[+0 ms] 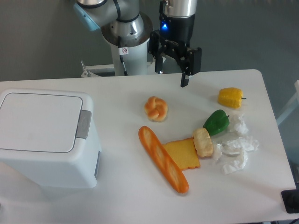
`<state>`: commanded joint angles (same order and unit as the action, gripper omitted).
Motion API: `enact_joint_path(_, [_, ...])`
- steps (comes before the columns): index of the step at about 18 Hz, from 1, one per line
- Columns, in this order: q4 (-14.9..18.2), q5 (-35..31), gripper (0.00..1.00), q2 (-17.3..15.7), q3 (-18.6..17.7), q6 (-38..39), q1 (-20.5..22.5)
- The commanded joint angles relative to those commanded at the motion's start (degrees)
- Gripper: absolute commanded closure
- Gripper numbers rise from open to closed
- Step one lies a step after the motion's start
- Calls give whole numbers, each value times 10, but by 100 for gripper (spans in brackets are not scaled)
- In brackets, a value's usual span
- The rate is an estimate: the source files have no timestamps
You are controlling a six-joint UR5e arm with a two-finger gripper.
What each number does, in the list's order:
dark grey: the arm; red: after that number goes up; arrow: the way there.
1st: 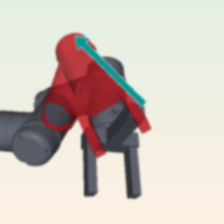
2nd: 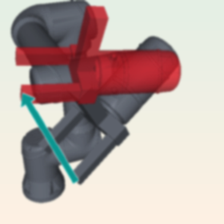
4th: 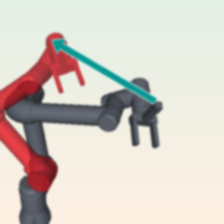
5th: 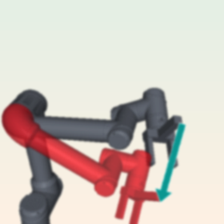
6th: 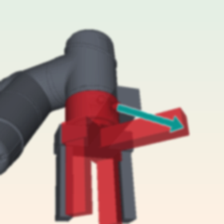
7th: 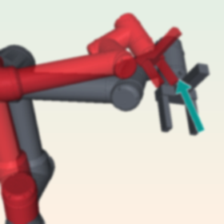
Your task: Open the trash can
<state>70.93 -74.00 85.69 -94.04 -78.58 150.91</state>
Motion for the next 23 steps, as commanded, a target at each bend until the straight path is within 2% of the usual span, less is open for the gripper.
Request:
enact_joint_path(3, [-2, 1, 0, 1, 1, 18, -2])
enact_joint_path(5, [-18, 4, 0, 7, 4, 27, -3])
enact_joint_path(9, [-39, 21, 0, 17, 15, 111, -10])
enact_joint_path(15, [-41, 21, 0, 34, 33, 159, -42])
enact_joint_path(19, [-41, 22, 0, 50, 59, 252, -49])
enact_joint_path(23, [-41, 22, 0, 57, 67, 305, -61])
